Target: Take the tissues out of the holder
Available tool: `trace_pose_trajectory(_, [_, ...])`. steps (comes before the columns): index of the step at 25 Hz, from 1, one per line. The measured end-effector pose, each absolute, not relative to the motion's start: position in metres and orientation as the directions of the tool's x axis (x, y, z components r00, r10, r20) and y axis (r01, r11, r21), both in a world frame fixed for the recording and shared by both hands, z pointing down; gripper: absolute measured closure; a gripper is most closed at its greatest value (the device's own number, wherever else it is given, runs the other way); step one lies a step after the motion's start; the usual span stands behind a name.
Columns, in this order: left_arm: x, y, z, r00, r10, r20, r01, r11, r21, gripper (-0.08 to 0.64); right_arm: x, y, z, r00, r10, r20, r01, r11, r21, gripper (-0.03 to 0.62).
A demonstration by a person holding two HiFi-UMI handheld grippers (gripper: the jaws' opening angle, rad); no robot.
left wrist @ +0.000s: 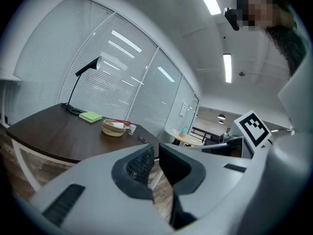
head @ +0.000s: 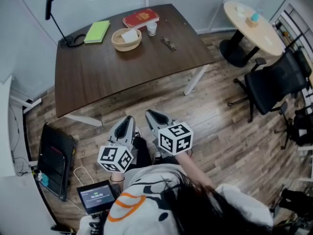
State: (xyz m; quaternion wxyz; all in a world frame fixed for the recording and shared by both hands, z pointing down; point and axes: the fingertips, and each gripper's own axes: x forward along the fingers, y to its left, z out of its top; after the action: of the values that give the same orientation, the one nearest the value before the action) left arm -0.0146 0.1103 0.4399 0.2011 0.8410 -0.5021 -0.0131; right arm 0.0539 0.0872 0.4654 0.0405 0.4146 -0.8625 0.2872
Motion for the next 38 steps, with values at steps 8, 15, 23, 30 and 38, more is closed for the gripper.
trace_pose_trajectory(8, [-0.035,0.05,0.442,0.529,-0.83,0.177,-0.818,-0.443,0.368,0.529,0.035,0.036,0.47,-0.627,-0.702,0.337,-0.762,0.464,-0.452,0.566])
trace_pose_trajectory(15, [-0.066,-0.003,0.441,0.54,-0.823,0.175,-0.808,-0.449,0.381,0.529,0.007,-0.017,0.467,-0.613,-0.709,0.349,-0.775,0.452,-0.443,0.566])
trace_pose_trajectory(23, [-0.1,-0.062,0.442,0.558,-0.811,0.173,-0.794,-0.463,0.394,0.529,-0.027,-0.07,0.47,-0.597,-0.711,0.371,-0.789,0.439,-0.429,0.566])
trace_pose_trajectory(30, [-0.12,-0.1,0.446,0.589,-0.791,0.169,-0.773,-0.488,0.405,0.529,-0.048,-0.101,0.473,-0.569,-0.727,0.384,-0.809,0.414,-0.417,0.566])
trace_pose_trajectory(38, [-0.123,-0.129,0.455,0.624,-0.762,0.171,-0.745,-0.514,0.426,0.529,-0.04,-0.125,0.479,-0.514,-0.755,0.408,-0.843,0.356,-0.403,0.566])
